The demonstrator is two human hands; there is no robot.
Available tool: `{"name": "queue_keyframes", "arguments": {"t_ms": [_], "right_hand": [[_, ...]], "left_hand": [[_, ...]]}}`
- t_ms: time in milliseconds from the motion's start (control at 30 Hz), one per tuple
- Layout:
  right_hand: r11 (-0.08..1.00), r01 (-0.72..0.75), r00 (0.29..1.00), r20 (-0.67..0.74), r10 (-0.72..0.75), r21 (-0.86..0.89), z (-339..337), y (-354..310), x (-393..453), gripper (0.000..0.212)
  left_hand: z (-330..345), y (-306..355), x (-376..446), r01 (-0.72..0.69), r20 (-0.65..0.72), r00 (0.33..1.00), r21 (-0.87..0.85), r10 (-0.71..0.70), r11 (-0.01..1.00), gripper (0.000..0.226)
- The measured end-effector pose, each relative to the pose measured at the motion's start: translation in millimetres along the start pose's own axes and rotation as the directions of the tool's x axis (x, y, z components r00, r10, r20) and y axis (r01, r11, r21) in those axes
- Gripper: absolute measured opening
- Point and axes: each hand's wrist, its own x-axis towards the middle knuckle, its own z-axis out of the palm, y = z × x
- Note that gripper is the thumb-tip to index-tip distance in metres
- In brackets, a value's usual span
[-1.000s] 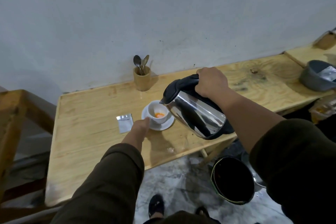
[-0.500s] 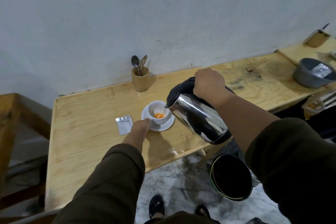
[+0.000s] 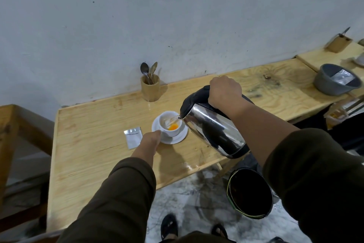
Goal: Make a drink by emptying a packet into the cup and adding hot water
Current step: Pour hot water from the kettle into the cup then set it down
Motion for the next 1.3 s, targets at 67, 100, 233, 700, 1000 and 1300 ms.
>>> {"name": "queue_keyframes", "arguments": {"t_ms": [67,100,233,700,1000,1300], "right_hand": [[1.000,-0.003,1.000,0.002,0.003,-0.001,-0.9,0.3,-0.3,0.027],[1.000,-0.004,1.000,0.002,0.004,-0.002,-1.3,0.4,-0.4,0.027],[1.000,-0.008,1.000,0.006,0.008,0.001,-2.1,1.0,0.1,0.027],[1.000,-0.013,1.000,0.005,0.013,0.019,-3.2,3.0,0.5,0.027],[1.000,-0.010,1.000,0.015,0.010,0.011,-3.0,1.6,0.7,0.027],[1.000,-0.013,1.000,0.004,0.013,0.007,-3.1,2.3,0.5,0.027]], "left_hand": [[-0.2,1.2,-1.5,0.006,-0.005,1.000,0.002,-0.006,1.000,0.055],[-0.1,1.8,-1.8,0.010,-0.008,1.000,0.000,-0.010,1.000,0.055],[1.3,3.3,-3.7,0.010,-0.006,1.000,0.004,-0.010,1.000,0.055],[1.2,6.8,-9.4,0.029,-0.007,1.000,0.002,-0.029,1.000,0.054],[2.7,5.9,-10.0,0.036,-0.005,0.999,-0.033,-0.036,0.999,0.055],[2.3,4.9,-7.5,0.024,-0.005,1.000,-0.020,-0.024,1.000,0.055]]}}
